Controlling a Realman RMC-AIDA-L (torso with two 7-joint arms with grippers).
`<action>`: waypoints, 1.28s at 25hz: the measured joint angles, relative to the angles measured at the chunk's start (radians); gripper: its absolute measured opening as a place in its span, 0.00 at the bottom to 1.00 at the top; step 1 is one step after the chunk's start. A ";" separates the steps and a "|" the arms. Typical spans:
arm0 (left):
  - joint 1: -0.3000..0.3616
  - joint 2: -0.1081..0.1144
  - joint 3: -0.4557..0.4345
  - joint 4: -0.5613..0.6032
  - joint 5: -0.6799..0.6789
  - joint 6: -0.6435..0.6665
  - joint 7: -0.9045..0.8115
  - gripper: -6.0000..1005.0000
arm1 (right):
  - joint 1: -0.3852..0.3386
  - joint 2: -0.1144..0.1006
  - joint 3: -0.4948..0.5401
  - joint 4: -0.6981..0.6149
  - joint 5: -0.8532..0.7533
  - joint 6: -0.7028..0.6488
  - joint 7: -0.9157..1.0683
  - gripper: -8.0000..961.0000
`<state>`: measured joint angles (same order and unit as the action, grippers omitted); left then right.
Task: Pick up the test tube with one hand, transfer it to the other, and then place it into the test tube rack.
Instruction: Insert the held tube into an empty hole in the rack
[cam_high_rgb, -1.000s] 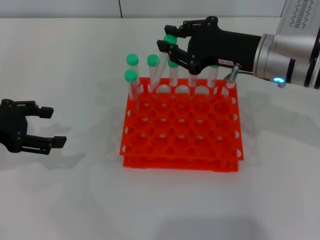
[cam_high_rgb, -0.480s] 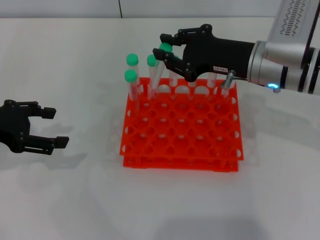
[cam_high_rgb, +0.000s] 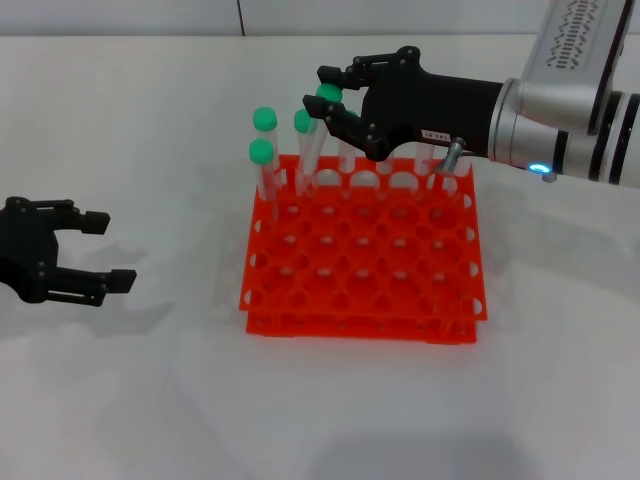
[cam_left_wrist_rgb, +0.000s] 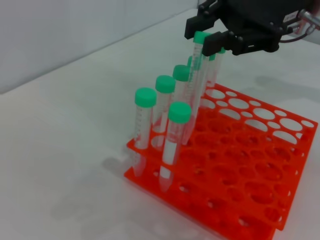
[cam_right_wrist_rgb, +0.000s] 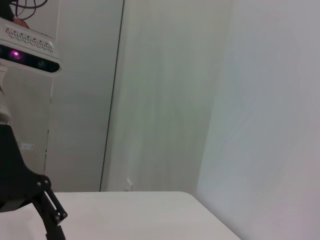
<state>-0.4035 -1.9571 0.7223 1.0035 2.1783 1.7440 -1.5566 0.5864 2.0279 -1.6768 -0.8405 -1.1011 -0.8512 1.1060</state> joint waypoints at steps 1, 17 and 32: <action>0.000 0.000 -0.001 0.000 0.000 0.000 0.001 0.87 | 0.000 0.000 0.000 0.000 -0.001 0.000 0.000 0.30; 0.001 0.000 -0.001 0.000 0.000 0.000 0.004 0.87 | -0.002 -0.002 -0.022 0.003 -0.004 0.005 -0.024 0.29; 0.002 0.000 -0.001 0.000 0.000 0.000 0.005 0.87 | 0.002 0.000 -0.041 0.003 -0.005 0.020 -0.026 0.29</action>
<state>-0.4018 -1.9573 0.7209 1.0033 2.1783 1.7441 -1.5513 0.5885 2.0277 -1.7182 -0.8375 -1.1061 -0.8315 1.0798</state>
